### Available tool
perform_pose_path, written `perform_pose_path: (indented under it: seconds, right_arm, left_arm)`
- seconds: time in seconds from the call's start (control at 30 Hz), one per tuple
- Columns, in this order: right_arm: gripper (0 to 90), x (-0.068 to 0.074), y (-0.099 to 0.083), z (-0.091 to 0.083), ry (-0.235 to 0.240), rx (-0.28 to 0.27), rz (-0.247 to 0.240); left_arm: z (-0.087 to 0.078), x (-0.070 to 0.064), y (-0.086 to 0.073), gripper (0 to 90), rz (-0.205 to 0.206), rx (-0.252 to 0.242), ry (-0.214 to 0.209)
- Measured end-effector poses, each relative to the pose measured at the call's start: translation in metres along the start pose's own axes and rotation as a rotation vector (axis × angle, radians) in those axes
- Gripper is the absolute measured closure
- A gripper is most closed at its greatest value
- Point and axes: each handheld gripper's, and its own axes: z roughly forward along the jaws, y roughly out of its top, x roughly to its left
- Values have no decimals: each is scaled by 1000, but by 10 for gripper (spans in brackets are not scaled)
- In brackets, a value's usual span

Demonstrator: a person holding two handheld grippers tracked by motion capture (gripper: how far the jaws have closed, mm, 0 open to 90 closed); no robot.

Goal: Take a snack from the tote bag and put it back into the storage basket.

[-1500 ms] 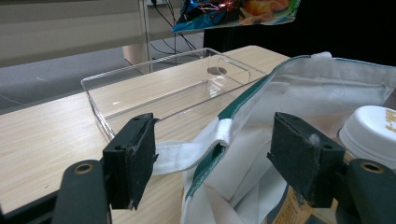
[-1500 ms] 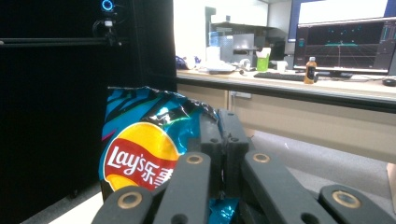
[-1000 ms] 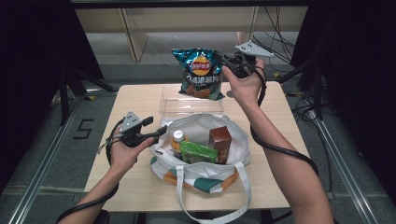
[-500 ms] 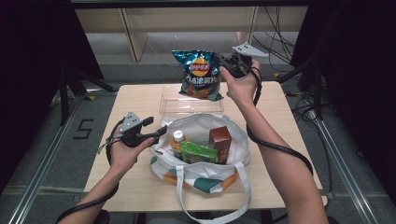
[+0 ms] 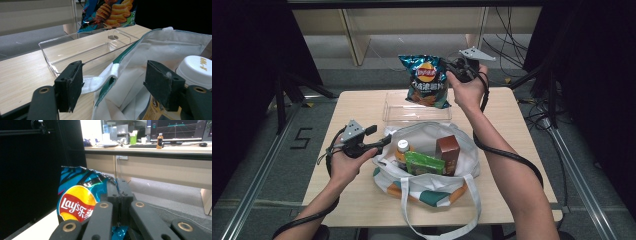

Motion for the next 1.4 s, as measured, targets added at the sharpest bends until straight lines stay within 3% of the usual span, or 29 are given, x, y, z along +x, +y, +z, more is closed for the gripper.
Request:
perform_pose_path:
  seconds: [0.07, 0.57, 1.0, 1.2, 1.4]
  right_arm:
    - [900, -2, -2, 3, -2, -5, -17]
    - [900, -5, -8, 17, -15, 34, 10]
    - [900, -7, -10, 27, -23, 42, 3]
    - [900, -8, -12, 29, -30, 54, 28]
    - [900, -10, -15, 32, -33, 55, 13]
  left_arm:
    - [0, 0, 0, 300, -1, 0, 2]
    - [0, 0, 0, 299, 2, -3, 2]
    - [-2, -2, 2, 299, 2, -9, -4]
    - [-2, -3, 2, 299, 2, -7, -6]
    - [-2, -2, 1, 299, 5, -7, -3]
